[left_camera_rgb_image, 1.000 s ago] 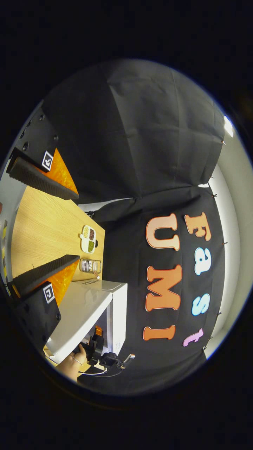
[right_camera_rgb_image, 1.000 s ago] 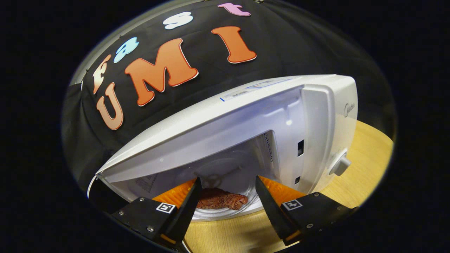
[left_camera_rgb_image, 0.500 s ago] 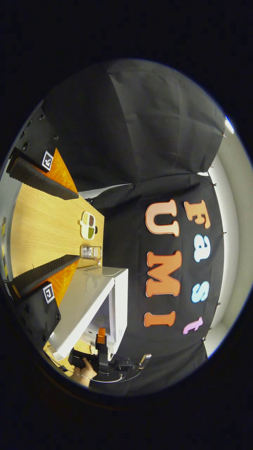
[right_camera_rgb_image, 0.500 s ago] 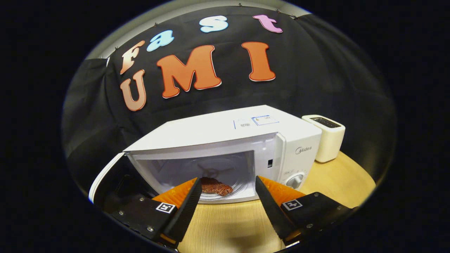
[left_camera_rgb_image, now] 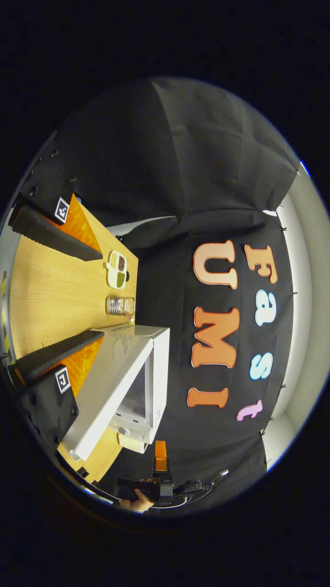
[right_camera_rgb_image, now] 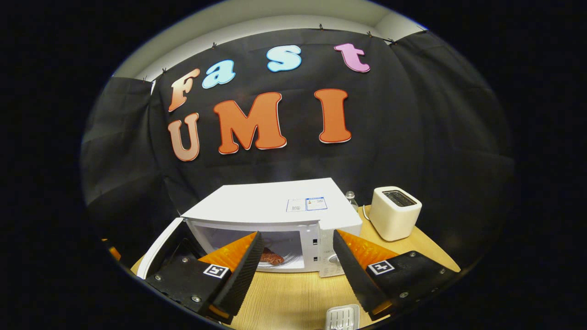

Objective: Open the microwave oven with the left hand, put the food in, and close the microwave oven.

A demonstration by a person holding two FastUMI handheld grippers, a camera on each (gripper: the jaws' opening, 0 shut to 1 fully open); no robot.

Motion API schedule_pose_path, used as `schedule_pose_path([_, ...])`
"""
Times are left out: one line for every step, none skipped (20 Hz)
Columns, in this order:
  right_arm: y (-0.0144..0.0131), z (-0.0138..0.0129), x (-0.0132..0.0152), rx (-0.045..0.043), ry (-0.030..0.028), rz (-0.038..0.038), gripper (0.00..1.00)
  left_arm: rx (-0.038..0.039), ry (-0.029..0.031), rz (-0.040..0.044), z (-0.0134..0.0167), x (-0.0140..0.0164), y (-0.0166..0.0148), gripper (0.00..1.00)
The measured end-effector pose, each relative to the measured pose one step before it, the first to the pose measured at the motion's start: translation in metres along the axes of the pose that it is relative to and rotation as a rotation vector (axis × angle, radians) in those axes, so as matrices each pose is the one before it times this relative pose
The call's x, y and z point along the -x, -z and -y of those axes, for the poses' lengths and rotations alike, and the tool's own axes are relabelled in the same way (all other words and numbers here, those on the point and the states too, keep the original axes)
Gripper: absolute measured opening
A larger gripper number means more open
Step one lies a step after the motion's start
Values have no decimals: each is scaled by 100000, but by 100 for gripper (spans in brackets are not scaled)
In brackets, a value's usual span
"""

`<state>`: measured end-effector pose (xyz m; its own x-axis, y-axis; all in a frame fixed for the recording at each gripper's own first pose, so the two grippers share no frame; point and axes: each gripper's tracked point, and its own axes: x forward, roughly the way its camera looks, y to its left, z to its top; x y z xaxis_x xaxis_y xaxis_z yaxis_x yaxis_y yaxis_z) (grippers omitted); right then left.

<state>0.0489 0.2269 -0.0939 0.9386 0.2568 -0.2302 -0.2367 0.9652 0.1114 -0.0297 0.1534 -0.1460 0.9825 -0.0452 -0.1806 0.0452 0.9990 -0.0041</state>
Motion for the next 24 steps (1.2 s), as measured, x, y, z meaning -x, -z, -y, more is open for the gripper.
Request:
schedule_pose_path([-196, 437, 132, 110, 917, 178, 94, -1520, -794, 449, 18, -210, 136, 89])
schedule_pose_path([-345, 236, 14, 491, 551, 61, 94, -1548, -1134, 289, -42, -136, 167, 66])
schedule_pose_path([-260, 247, -67, 432, 680, 29, 94, -487, 436, -409, 524, -370, 662, 44])
schedule_pose_path([-260, 343, 94, -39, 624, 409, 94, -3, 1348, -1127, 565, -202, 788, 30])
schedule_pose_path([-194, 380, 258, -534, 376, 645, 95, 393, 952, -914, 692, -38, 746, 26])
schedule_pose_path([-223, 185, 198, -697, 195, 318, 94, 1246, 5152, -996, 1418, -326, 735, 6])
schedule_pose_path([2, 234, 33, -492, 97, 95, 94, -16, 3059, 1684, 733, 143, 427, 5])
schedule_pose_path([44, 148, 71, -397, 34, -187, 94, -1408, 1220, -2080, 1058, 111, 489, 5])
schedule_pose_path([-41, 39, 127, -443, -371, -92, 94, -1449, 674, -1357, 285, 60, 851, 4])
schedule_pose_path([-129, -69, 142, -531, -464, 84, 95, -988, 489, -900, 502, 83, 867, 4])
schedule_pose_path([-269, -2, 125, -269, -593, 493, 95, -402, 1108, -839, 599, -30, 681, 5])
schedule_pose_path([-221, -28, 96, 117, -262, 205, 95, 198, 1225, -598, 685, -52, 382, 4])
schedule_pose_path([-29, 28, 159, 107, 44, -101, 95, 356, 1849, -834, 846, -86, 133, 4])
schedule_pose_path([-251, 67, 276, -96, -51, -48, 95, -87, 1849, -1064, 843, -88, 99, 4])
schedule_pose_path([-322, 70, 207, -366, -201, 908, 95, -179, 1772, 97, 831, -21, -190, 5])
schedule_pose_path([-320, 187, 339, -379, -174, 462, 95, -310, 1823, 313, 904, -127, -282, 5])
schedule_pose_path([55, 317, 306, -323, -129, -365, 95, -1444, -371, -95, 308, -78, -83, 4])
schedule_pose_path([254, 510, 416, -117, 65, -1042, 95, -672, 964, -251, 595, -344, 15, 4])
schedule_pose_path([250, 751, 372, 19, 696, -1111, 95, 747, 1096, -760, 435, -464, 201, 4])
schedule_pose_path([96, 860, 247, 145, 1097, -535, 95, 1733, 1207, -861, 553, -371, 144, 4])
schedule_pose_path([109, 963, 309, -23, 1453, -755, 95, 1292, 2006, -1124, 826, -327, 120, 4])
schedule_pose_path([80, 887, 333, -594, 1686, -607, 95, 302, 2317, -505, 916, -195, -151, 5])
schedule_pose_path([-68, 841, 434, -570, 1442, -156, 95, -882, 706, 1116, 669, -272, -548, 4])
schedule_pose_path([-125, 855, 373, -354, 1420, 259, 95, -1163, 1039, 1259, 556, -401, -565, 5])
